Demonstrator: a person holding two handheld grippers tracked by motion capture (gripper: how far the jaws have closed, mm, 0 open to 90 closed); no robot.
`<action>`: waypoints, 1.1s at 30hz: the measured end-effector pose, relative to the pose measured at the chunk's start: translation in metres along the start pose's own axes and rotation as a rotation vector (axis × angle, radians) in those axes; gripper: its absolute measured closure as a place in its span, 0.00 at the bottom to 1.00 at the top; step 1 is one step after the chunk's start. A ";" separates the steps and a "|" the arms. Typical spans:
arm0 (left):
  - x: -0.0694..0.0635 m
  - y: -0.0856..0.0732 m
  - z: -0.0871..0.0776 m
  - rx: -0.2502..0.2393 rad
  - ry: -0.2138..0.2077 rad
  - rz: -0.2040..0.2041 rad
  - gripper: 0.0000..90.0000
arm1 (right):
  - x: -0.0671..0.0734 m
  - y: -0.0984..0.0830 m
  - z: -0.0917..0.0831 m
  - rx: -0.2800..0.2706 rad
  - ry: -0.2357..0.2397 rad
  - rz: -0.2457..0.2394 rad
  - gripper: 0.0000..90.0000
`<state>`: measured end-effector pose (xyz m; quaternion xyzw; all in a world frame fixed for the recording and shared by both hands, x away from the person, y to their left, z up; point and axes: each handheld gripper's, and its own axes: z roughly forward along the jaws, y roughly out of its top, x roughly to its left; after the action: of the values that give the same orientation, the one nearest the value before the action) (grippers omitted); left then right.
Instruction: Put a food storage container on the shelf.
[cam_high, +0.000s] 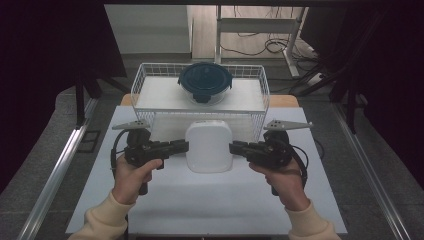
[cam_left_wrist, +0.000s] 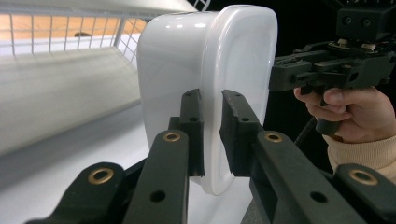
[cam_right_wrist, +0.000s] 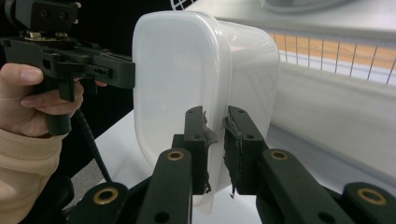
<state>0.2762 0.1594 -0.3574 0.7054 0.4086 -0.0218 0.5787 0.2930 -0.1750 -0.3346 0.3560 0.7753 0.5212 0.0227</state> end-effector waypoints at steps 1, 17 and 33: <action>0.000 0.003 -0.001 -0.003 0.001 0.003 0.88 | 0.001 0.003 0.000 0.000 0.000 -0.003 0.88; -0.002 0.063 -0.019 -0.026 0.014 0.045 0.88 | 0.004 0.062 -0.001 -0.033 0.005 -0.039 0.88; -0.004 0.119 -0.024 -0.032 0.011 0.078 0.88 | 0.002 0.115 -0.007 -0.052 -0.008 -0.052 0.88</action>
<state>0.3346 0.1778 -0.2523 0.7117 0.3843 0.0113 0.5879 0.3492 -0.1562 -0.2355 0.3371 0.7705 0.5389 0.0485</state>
